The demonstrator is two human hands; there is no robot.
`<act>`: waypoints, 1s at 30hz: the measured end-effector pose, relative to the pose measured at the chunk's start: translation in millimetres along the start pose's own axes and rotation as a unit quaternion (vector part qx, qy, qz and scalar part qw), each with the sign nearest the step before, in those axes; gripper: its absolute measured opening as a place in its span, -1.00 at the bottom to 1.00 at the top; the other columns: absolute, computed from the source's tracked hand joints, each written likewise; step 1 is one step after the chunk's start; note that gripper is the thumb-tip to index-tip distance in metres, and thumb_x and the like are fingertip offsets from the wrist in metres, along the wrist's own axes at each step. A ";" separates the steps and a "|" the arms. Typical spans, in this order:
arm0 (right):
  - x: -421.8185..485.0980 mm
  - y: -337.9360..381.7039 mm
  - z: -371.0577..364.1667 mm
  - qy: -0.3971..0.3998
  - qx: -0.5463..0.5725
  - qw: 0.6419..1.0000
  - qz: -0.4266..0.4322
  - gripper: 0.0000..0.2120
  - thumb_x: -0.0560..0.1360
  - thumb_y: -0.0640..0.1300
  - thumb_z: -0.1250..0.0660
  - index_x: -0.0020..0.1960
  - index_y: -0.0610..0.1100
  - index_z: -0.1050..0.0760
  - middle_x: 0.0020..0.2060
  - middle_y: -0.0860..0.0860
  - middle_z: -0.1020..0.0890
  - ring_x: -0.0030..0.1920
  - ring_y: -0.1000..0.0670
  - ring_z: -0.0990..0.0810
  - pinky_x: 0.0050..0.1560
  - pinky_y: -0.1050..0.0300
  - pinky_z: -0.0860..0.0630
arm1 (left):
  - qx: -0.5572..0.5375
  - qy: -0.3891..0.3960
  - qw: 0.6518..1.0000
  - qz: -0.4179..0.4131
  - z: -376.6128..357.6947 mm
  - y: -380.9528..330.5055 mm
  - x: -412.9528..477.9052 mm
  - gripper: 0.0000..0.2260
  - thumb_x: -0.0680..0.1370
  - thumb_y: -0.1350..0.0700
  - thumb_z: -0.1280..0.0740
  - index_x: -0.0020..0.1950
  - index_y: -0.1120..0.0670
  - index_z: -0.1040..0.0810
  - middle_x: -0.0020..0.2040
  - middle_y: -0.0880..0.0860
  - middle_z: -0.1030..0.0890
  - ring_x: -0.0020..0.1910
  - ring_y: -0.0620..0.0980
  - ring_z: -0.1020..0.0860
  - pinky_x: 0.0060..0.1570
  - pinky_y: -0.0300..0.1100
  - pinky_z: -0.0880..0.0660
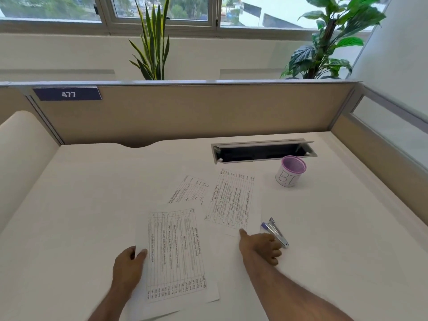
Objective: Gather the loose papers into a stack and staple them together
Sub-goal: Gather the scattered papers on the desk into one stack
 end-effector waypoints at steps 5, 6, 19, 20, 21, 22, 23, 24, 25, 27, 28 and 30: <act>5.5 3.4 -4.3 0.024 0.024 0.999 -0.027 -0.25 0.19 0.16 -0.60 0.19 -0.24 -0.46 0.21 -0.20 -0.49 0.18 -0.24 -0.44 0.20 -0.10 -0.39 | -0.012 0.004 1.000 -0.006 -0.9 -2.0 1.3 -0.84 0.58 0.19 -0.29 0.10 0.20 -0.60 -0.06 0.15 -0.67 -0.10 0.16 -0.62 0.01 0.02 -0.54; 6.2 3.5 -3.6 0.023 0.033 0.999 -0.020 -0.29 0.20 0.13 -0.59 0.19 -0.22 -0.47 0.21 -0.20 -0.51 0.19 -0.25 -0.45 0.21 -0.11 -0.41 | -0.015 0.006 1.000 -0.004 -1.2 -1.9 1.3 -0.83 0.58 0.19 -0.29 0.10 0.20 -0.60 -0.06 0.15 -0.67 -0.09 0.16 -0.63 0.02 0.03 -0.55; 6.3 -0.2 29.1 0.207 0.465 0.860 0.044 -0.76 0.55 -0.36 -0.27 0.20 -0.23 -0.49 -0.13 -0.18 -0.63 -0.56 0.08 -0.60 -0.50 0.22 -0.60 | -0.043 0.013 0.999 0.024 0.0 -1.3 0.2 -0.78 0.62 0.20 -0.20 0.14 0.21 -0.60 0.04 0.15 -0.65 0.06 0.18 -0.61 0.14 0.06 -0.52; -0.9 -4.4 29.2 0.234 0.472 0.849 0.037 -0.74 0.54 -0.37 -0.28 0.19 -0.17 -0.49 -0.16 -0.15 -0.62 -0.55 0.08 -0.60 -0.49 0.22 -0.61 | -0.043 0.011 0.999 0.025 0.4 -1.8 -1.1 -0.77 0.62 0.20 -0.20 0.15 0.22 -0.60 0.05 0.15 -0.65 0.06 0.17 -0.61 0.13 0.05 -0.52; -8.1 -10.4 29.8 0.260 0.470 0.843 0.026 -0.75 0.53 -0.37 -0.29 0.17 -0.14 -0.50 -0.20 -0.13 -0.61 -0.54 0.07 -0.59 -0.48 0.22 -0.61 | -0.044 0.013 0.999 0.025 -0.8 -2.9 -1.4 -0.77 0.62 0.20 -0.19 0.15 0.22 -0.60 0.04 0.15 -0.65 0.05 0.17 -0.61 0.11 0.03 -0.52; -14.4 -18.3 28.1 0.288 0.461 0.839 0.012 -0.79 0.53 -0.36 -0.31 0.13 -0.17 -0.51 -0.23 -0.12 -0.60 -0.51 0.05 -0.59 -0.47 0.22 -0.61 | -0.045 0.016 0.999 0.026 -2.3 -4.1 -1.9 -0.77 0.62 0.20 -0.19 0.14 0.22 -0.60 0.03 0.14 -0.65 0.04 0.16 -0.61 0.08 0.01 -0.52; -21.7 -26.4 25.3 0.320 0.447 0.835 0.000 -0.83 0.52 -0.35 -0.32 0.10 -0.23 -0.52 -0.24 -0.13 -0.60 -0.47 0.03 -0.60 -0.46 0.21 -0.62 | -0.048 0.019 0.998 0.028 -3.2 -4.7 -2.3 -0.78 0.62 0.20 -0.19 0.14 0.21 -0.60 0.02 0.13 -0.65 0.02 0.15 -0.61 0.06 -0.01 -0.51; -29.1 -33.4 22.5 0.351 0.428 0.832 -0.004 -0.86 0.52 -0.34 -0.33 0.07 -0.27 -0.53 -0.25 -0.15 -0.61 -0.43 -0.01 -0.61 -0.44 0.21 -0.62 | -0.049 0.021 0.998 0.028 -4.3 -5.7 -3.3 -0.78 0.62 0.21 -0.19 0.13 0.21 -0.60 0.01 0.12 -0.64 0.02 0.14 -0.60 0.05 -0.02 -0.50; -34.7 -39.5 19.1 0.373 0.405 0.834 0.001 -0.87 0.51 -0.35 -0.34 0.06 -0.30 -0.54 -0.25 -0.17 -0.63 -0.40 -0.03 -0.61 -0.42 0.20 -0.63 | -0.048 0.024 0.998 0.027 -5.4 -7.1 -4.8 -0.77 0.62 0.21 -0.18 0.14 0.21 -0.60 0.01 0.12 -0.64 0.02 0.13 -0.60 0.05 -0.04 -0.49; -44.5 -50.7 9.6 0.396 0.355 0.847 0.023 -0.86 0.49 -0.37 -0.36 0.05 -0.33 -0.55 -0.26 -0.17 -0.66 -0.40 -0.02 -0.62 -0.39 0.19 -0.64 | -0.048 0.027 0.998 0.025 -6.8 -8.0 -6.6 -0.78 0.62 0.21 -0.18 0.13 0.20 -0.60 0.01 0.11 -0.63 0.01 0.11 -0.59 0.06 -0.05 -0.48; -50.4 -56.0 3.7 0.404 0.337 0.850 0.028 -0.85 0.47 -0.38 -0.37 0.04 -0.35 -0.56 -0.27 -0.17 -0.68 -0.41 -0.02 -0.63 -0.38 0.19 -0.64 | -0.054 0.027 0.998 0.025 -7.2 -8.6 -7.2 -0.78 0.62 0.21 -0.17 0.10 0.19 -0.60 -0.01 0.10 -0.63 0.00 0.11 -0.59 0.06 -0.06 -0.49; -65.2 -63.9 -6.5 0.414 0.311 0.855 0.042 -0.85 0.45 -0.39 -0.39 0.02 -0.37 -0.58 -0.25 -0.17 -0.72 -0.37 -0.04 -0.67 -0.35 0.18 -0.64 | -0.062 0.027 0.997 0.025 -7.1 -8.7 -9.5 -0.79 0.63 0.20 -0.16 -0.01 0.18 -0.60 -0.08 0.09 -0.63 -0.09 0.08 -0.58 -0.05 -0.08 -0.49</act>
Point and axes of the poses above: each hand's wrist, its own x-axis towards the middle knuckle, its own z-axis out of the back of the hand, y = z × x, the point moved 7 cm from there along x, towards the middle knuckle
